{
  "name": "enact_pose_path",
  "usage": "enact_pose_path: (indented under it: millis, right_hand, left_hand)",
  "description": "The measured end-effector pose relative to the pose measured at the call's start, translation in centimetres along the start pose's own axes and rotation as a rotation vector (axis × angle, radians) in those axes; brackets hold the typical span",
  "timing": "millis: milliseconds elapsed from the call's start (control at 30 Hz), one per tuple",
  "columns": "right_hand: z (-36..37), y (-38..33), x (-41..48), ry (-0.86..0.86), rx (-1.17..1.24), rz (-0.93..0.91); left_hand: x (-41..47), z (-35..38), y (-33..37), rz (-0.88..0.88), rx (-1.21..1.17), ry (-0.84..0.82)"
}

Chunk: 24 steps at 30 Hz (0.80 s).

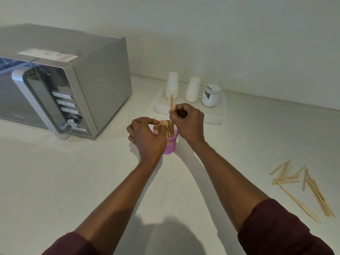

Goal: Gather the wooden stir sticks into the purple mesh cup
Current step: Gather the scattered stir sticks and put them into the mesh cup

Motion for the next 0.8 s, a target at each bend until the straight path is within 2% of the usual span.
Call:
enact_pose_path:
  millis: [167,300,433,533,700,800]
  right_hand:
    - [-0.1,0.5,-1.9,0.03,-0.041,-0.049]
    - [-1.5,0.8,-2.9,0.136,-0.07,-0.051]
    - [-4.3,2.4,-4.4,0.2,-0.104,-0.006]
    - [-7.2,4.2,-6.3,0.197,-0.132,0.062]
    - [-12.0,8.7,-10.5,0.069,-0.313,0.232]
    - [-15.3,11.6,-12.9,0.017,-0.471,0.328]
  left_hand:
    - [0.6,-0.6,-0.5,-0.077,0.023,-0.007]
    - [0.8,-0.9,-0.9,-0.112,0.005,-0.002]
    - [1.9,-1.2,-0.6,-0.007,-0.094,-0.012]
    - [2.8,0.2,1.1,0.194,-0.038,-0.195]
    - [2.1,5.3,2.9,0.499,0.348,-0.693]
    - [1.3,6.9,1.9,0.586,0.555,-0.82]
Point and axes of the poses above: each hand's wrist, its own x-axis towards the middle knuckle, its own z-axis out of the palm, y = z × x, the point moved 7 cm from there along x, towards the middle knuckle, and after that the axes turned 14 degrees about -x, right-handed, at the moved point
